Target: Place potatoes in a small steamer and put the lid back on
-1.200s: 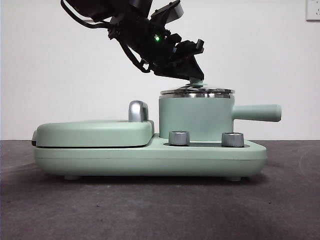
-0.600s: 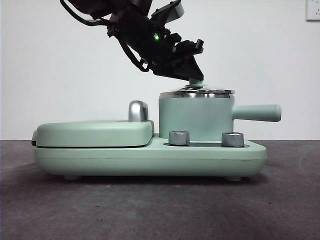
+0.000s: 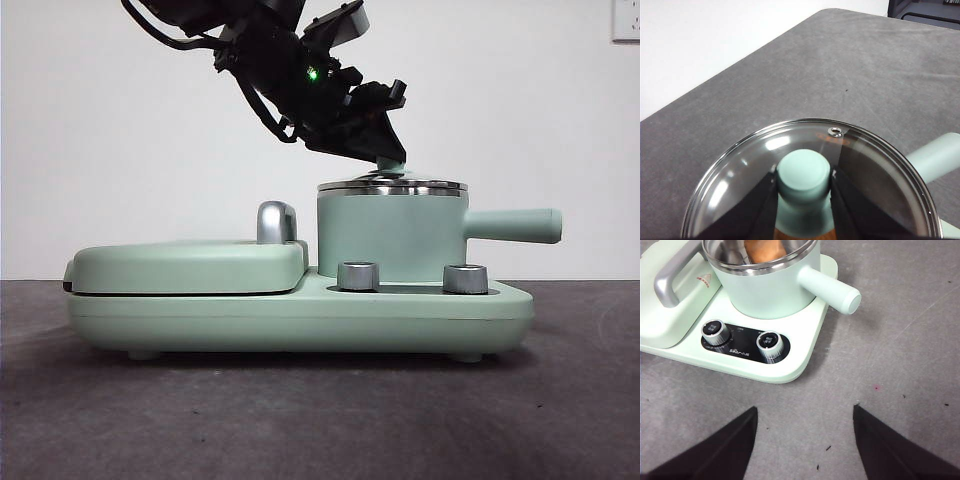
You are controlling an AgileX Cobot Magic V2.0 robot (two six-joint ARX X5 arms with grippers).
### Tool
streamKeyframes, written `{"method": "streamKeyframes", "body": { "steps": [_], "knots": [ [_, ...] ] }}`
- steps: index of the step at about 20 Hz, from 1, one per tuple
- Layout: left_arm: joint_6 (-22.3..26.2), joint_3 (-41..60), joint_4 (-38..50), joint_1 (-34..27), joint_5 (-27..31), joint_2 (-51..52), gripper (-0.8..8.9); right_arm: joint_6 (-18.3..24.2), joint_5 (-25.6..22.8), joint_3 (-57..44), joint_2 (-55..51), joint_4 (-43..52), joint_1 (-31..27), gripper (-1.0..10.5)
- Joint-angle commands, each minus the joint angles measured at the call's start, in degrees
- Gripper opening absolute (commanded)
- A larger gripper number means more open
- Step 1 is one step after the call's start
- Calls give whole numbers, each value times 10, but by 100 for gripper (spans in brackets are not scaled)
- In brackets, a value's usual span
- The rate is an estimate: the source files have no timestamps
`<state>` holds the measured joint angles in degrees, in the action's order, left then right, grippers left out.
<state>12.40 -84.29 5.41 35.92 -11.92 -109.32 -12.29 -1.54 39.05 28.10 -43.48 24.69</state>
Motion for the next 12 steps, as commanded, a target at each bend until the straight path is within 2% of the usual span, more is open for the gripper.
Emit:
{"method": "streamKeyframes", "body": {
  "steps": [1, 5, 8, 12],
  "knots": [
    [8, -23, 14, 4, 3, 4, 42, -7, 0, 3, 2, 5, 3, 298],
    [3, -23, 15, 4, 3, 4, 257, -8, 0, 3, 2, 5, 3, 299],
    [-9, -23, 12, 4, 3, 15, 258, -8, 0, 3, 2, 6, 3, 299],
    [-87, -23, -51, -11, -25, 67, 256, -8, 0, 3, 2, 7, 3, 299]
  ]
}}
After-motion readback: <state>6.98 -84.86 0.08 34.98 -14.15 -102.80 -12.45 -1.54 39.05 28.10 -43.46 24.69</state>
